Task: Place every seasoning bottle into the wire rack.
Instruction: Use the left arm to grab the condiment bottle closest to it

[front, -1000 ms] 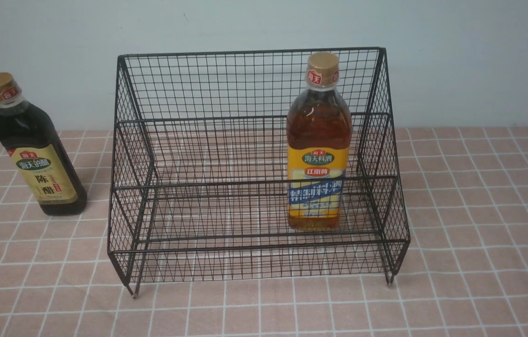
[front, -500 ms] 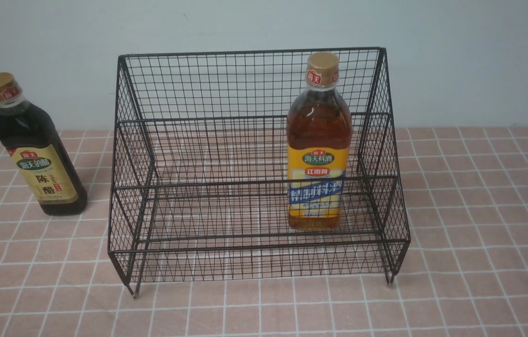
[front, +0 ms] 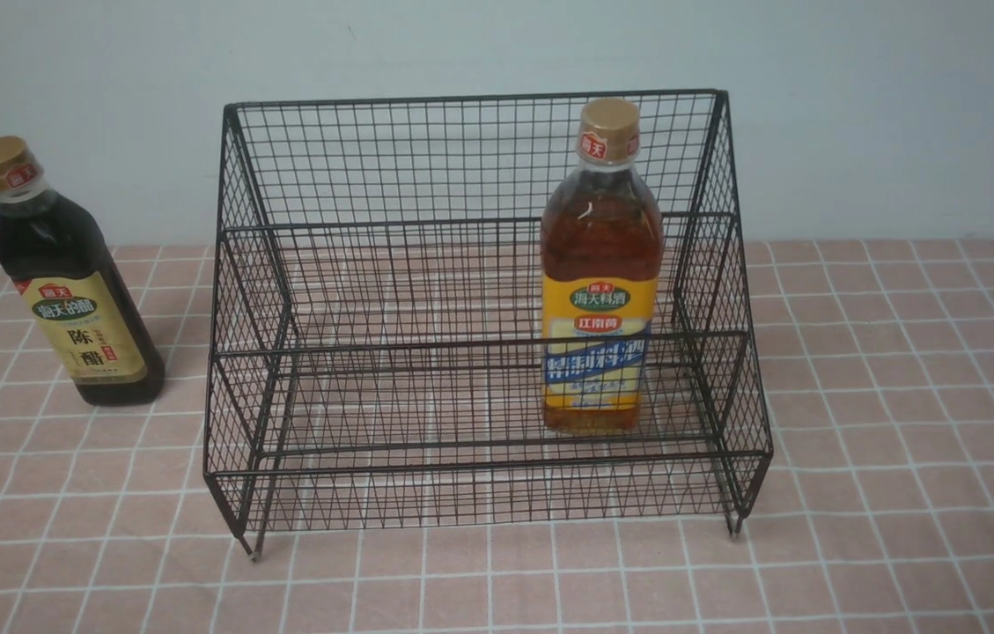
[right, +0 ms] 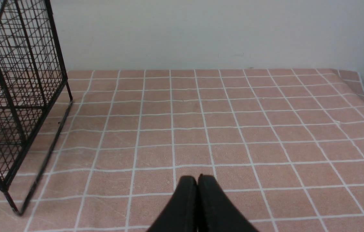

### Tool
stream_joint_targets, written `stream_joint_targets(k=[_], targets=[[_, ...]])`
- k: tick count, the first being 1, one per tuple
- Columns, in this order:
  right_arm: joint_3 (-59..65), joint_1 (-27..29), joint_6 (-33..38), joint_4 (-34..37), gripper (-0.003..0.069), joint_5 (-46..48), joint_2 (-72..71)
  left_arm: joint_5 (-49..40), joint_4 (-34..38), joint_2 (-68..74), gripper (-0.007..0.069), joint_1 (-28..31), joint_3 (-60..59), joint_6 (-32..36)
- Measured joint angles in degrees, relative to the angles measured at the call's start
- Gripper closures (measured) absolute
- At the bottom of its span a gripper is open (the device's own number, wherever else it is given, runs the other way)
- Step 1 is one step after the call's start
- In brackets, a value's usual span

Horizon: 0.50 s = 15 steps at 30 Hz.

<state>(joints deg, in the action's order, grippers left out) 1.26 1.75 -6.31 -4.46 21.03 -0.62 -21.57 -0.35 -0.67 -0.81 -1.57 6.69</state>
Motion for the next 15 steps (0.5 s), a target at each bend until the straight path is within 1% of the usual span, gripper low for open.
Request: stream_joint_targets(k=[15], targets=[[0.0,-0.1,-0.3,0.1,0.0672,0.0,0.0,0.0,0.0,0.0,0.0631,0.0,0.0,0.0]])
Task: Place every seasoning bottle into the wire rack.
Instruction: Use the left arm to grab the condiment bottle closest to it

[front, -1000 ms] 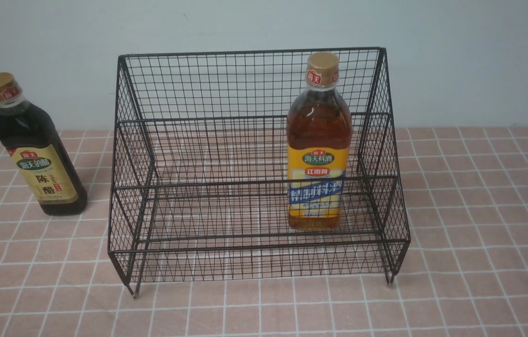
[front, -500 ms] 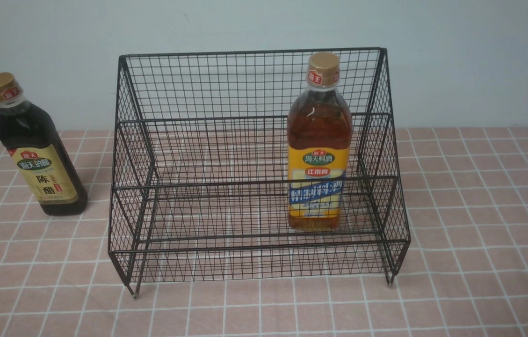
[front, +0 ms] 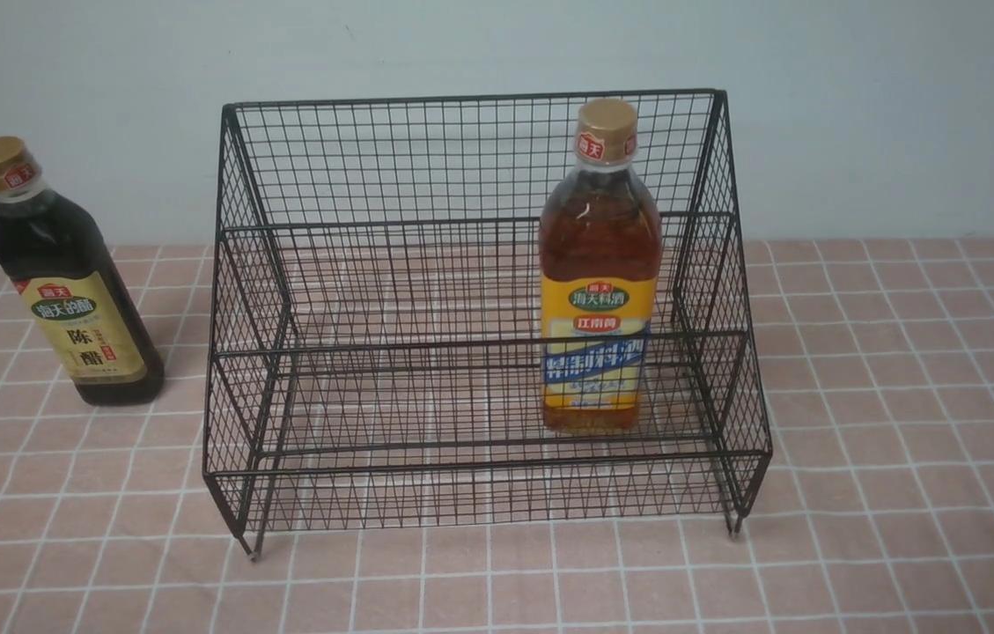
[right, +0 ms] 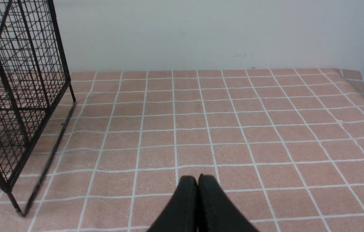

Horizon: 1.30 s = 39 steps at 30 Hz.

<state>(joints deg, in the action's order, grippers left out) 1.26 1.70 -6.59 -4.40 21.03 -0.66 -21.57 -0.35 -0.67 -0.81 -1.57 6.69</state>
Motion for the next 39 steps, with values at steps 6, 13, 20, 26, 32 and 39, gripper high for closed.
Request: stream_joint_targets(k=[6,13,20,26,32,39], targets=[[0.0,0.0,0.0,0.0,0.0672,0.0,0.0,0.0,0.0,0.0,0.0631,0.0,0.0,0.0],[0.0,0.0,0.0,0.0,0.0672,0.0,0.0,0.0,0.0,0.0,0.0631,0.0,0.0,0.0],[0.0,0.0,0.0,0.1,0.0672,0.0,0.0,0.0,0.0,0.0,0.0631,0.0,0.0,0.0],[0.0,0.0,0.0,0.1,0.0672,0.0,0.0,0.8,-1.3,0.0,0.0631,0.0,0.0,-0.3],[0.0,0.0,0.0,0.1,0.0672,0.0,0.0,14.1,9.3,0.0,0.0631,0.0,-0.1,-10.8],[0.0,0.0,0.0,0.1,0.0672,0.0,0.0,24.2,15.5,0.0,0.0631,0.0,-0.1,-14.9]])
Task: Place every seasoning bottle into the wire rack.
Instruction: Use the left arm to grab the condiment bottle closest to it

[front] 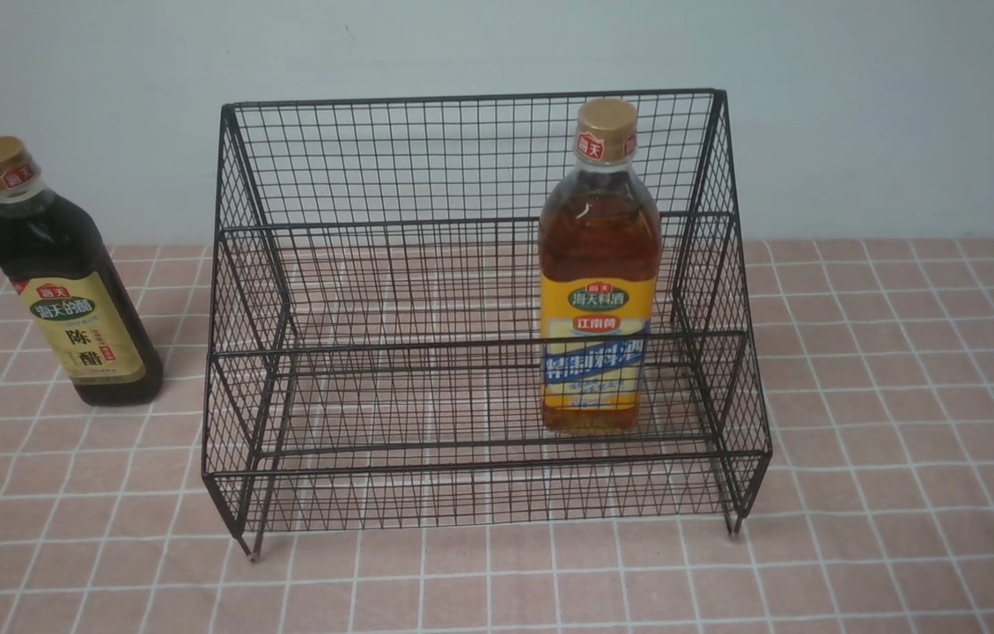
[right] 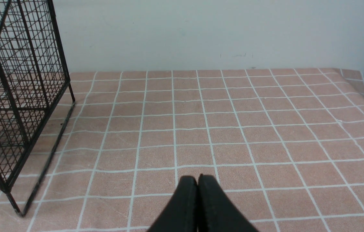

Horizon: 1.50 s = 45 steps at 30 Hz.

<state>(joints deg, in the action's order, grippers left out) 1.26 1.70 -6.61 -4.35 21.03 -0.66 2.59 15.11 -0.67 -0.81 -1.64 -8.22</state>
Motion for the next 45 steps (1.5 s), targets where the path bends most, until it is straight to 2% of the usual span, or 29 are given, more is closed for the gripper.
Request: stream_joint_targets(k=[2,6,7,8,10,18,22,26,29,30,34,37,45], targets=[[0.0,0.0,0.0,0.0,0.0672,0.0,0.0,2.4,0.3,0.0,0.0631,0.0,0.0,0.4],[0.0,0.0,0.0,0.0,0.0672,0.0,0.0,20.0,0.6,0.1,0.0631,0.0,0.0,6.5],[0.0,0.0,0.0,0.0,0.0673,0.0,0.0,20.8,0.6,0.1,0.0631,0.0,0.0,6.9],[0.0,0.0,0.0,0.0,0.0673,0.0,0.0,25.8,0.8,1.6,0.0631,0.0,0.8,10.0],[0.0,0.0,0.0,0.0,0.0673,0.0,0.0,26.7,0.8,4.0,0.0631,0.0,2.5,12.1],[0.0,0.0,-0.5,0.0,0.0673,0.0,0.0,22.2,-0.8,27.1,0.0624,0.0,18.8,14.9],[0.0,0.0,-0.5,0.0,0.0673,0.0,0.0,21.6,-0.8,39.8,0.0592,0.0,25.0,15.0],[0.0,0.0,-0.5,0.0,0.0673,0.0,0.0,21.9,-0.4,51.1,0.0533,0.1,31.5,17.2],[0.0,0.0,-0.6,0.0,0.0673,0.0,0.0,22.0,2.6,60.2,0.0447,1.8,38.7,21.4],[0.0,0.0,-0.6,0.0,0.0673,0.0,0.0,21.9,3.1,60.5,0.0441,2.0,39.4,21.6],[0.0,0.0,-0.6,0.0,0.0673,0.0,0.0,21.4,8.4,67.6,0.0328,4.9,46.2,22.5],[0.0,0.0,-0.6,0.0,0.0673,0.0,0.0,20.8,9.8,71.1,0.0264,6.1,49.2,22.5],[0.0,0.0,-0.6,0.0,0.0673,0.0,0.0,20.6,10.0,79.8,0.0176,6.3,52.0,22.5]])
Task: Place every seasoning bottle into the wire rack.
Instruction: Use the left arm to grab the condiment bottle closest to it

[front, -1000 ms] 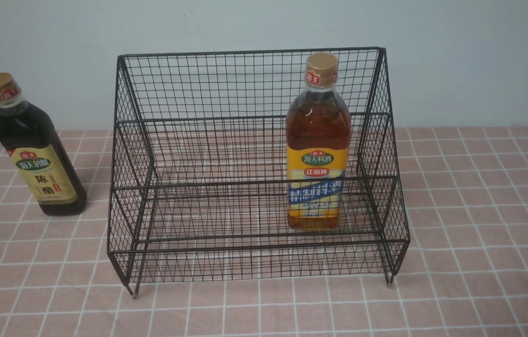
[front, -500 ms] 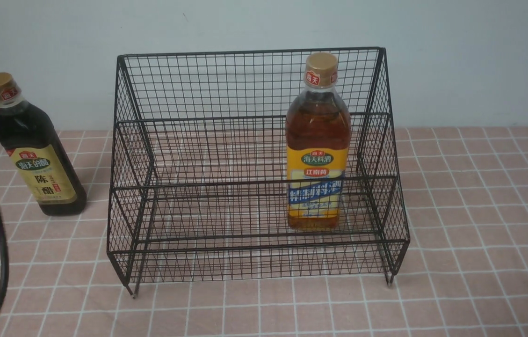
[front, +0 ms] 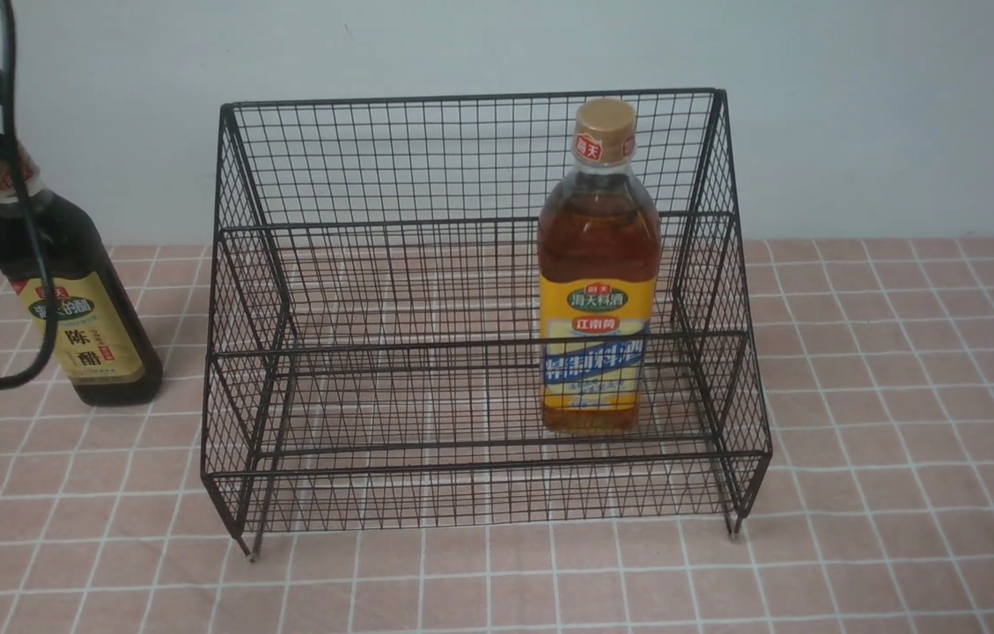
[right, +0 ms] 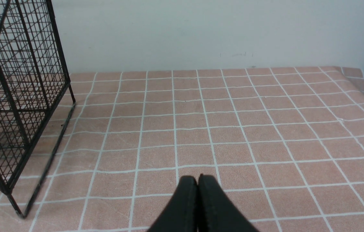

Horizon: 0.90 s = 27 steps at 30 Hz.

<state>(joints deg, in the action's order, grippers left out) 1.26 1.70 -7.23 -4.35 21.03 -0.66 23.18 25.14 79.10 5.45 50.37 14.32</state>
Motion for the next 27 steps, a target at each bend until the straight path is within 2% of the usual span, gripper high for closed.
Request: stream_joint_targets(k=[8,22,24,27], targets=[[0.0,0.0,0.0,0.0,0.0673,0.0,0.0,1.3,0.0,6.1,0.0125,0.0,0.8,0.0],[0.0,0.0,0.0,0.0,0.0673,0.0,0.0,1.9,0.0,13.4,0.0123,0.0,1.3,0.0],[0.0,0.0,0.0,0.0,0.0673,0.0,0.0,2.5,0.0,14.1,0.0129,0.0,1.3,0.0],[0.0,0.0,0.0,0.0,0.0673,0.0,0.0,4.3,0.0,15.0,0.0189,0.0,1.4,0.0]])
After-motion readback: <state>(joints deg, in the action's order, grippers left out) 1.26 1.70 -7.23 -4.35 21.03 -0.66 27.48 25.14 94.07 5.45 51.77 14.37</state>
